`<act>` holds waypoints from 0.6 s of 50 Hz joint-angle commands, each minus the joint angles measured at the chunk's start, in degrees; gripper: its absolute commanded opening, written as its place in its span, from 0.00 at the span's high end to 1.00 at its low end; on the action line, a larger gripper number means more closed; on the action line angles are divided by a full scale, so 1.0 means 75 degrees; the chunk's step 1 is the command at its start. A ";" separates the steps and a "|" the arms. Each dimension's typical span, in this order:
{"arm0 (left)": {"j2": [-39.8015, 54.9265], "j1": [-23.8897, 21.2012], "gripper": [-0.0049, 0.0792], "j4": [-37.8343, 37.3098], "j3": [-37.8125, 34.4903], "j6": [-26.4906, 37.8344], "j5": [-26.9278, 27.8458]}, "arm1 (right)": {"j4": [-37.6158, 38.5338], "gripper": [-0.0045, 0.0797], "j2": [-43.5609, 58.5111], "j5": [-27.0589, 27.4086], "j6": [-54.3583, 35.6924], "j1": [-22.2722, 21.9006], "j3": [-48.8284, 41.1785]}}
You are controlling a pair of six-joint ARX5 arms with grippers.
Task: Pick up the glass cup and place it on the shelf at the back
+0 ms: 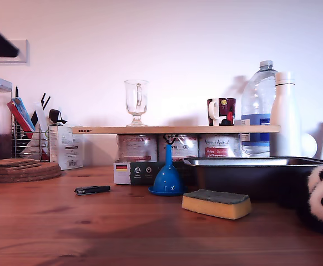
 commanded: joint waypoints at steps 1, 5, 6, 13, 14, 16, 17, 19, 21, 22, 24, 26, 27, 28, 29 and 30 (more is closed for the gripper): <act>-0.0268 0.0079 0.97 0.0227 -0.0423 -0.0259 -0.0114 | -0.0079 0.96 -0.0297 0.0006 -0.0044 -0.0038 0.0006; -0.0618 0.0093 0.97 0.0230 -0.0711 -0.0458 -0.0274 | -0.0125 0.96 -0.0662 0.0023 -0.0047 -0.0050 0.0006; -0.0717 0.0093 0.97 0.0224 -0.0778 -0.0504 -0.0294 | -0.0160 0.96 -0.0764 0.0023 -0.0044 -0.0050 0.0006; -0.1489 0.0085 0.97 -0.0224 -0.1011 -0.0787 -0.0723 | -0.0647 0.96 -0.1160 -0.0023 -0.0038 -0.0050 0.0006; -0.1606 0.0085 0.97 -0.0335 -0.1011 -0.0810 -0.0863 | -0.0731 0.96 -0.1180 -0.0023 -0.0038 -0.0050 0.0006; -0.1845 0.0085 0.97 -0.0504 -0.1011 -0.0883 -0.1151 | -0.0906 0.96 -0.1189 -0.0023 0.0047 -0.0050 0.0006; -0.1976 0.0085 0.97 -0.0595 -0.1011 -0.0915 -0.1300 | -0.0994 0.96 -0.1189 -0.0026 0.0128 -0.0050 0.0006; -0.2261 0.0085 0.97 -0.0793 -0.1011 -0.0959 -0.1451 | -0.1198 0.96 -0.1189 -0.0015 0.0184 -0.0050 0.0006; -0.2535 0.0085 0.97 -0.1011 -0.1011 -0.0982 -0.1515 | -0.1422 0.96 -0.1186 -0.0015 0.0187 -0.0050 0.0006; -0.2646 0.0085 0.97 -0.1110 -0.1011 -0.0982 -0.1530 | -0.1521 0.96 -0.1186 -0.0015 0.0189 -0.0050 0.0006; -0.2906 0.0085 0.97 -0.1425 -0.1011 -0.0982 -0.1556 | -0.1775 0.96 -0.1186 -0.0015 0.0189 -0.0050 0.0006; -0.3127 0.0085 0.97 -0.1740 -0.1011 -0.0982 -0.1571 | -0.2040 0.96 -0.1186 -0.0015 0.0189 -0.0050 0.0006; -0.3220 0.0085 0.97 -0.1894 -0.1011 -0.0976 -0.1571 | -0.2157 0.96 -0.1186 -0.0015 0.0189 -0.0050 0.0006; -0.3325 0.0085 0.97 -0.2081 -0.1011 -0.0973 -0.1571 | -0.2299 0.96 -0.1186 -0.0015 0.0189 -0.0050 0.0006; -0.3421 0.0085 0.97 -0.2253 -0.1011 -0.0973 -0.1571 | -0.2428 0.96 -0.1186 -0.0015 0.0189 -0.0050 0.0006; -0.3506 0.0085 0.97 -0.2396 -0.1011 -0.0973 -0.1571 | -0.2547 0.96 -0.1186 -0.0015 0.0189 -0.0050 0.0006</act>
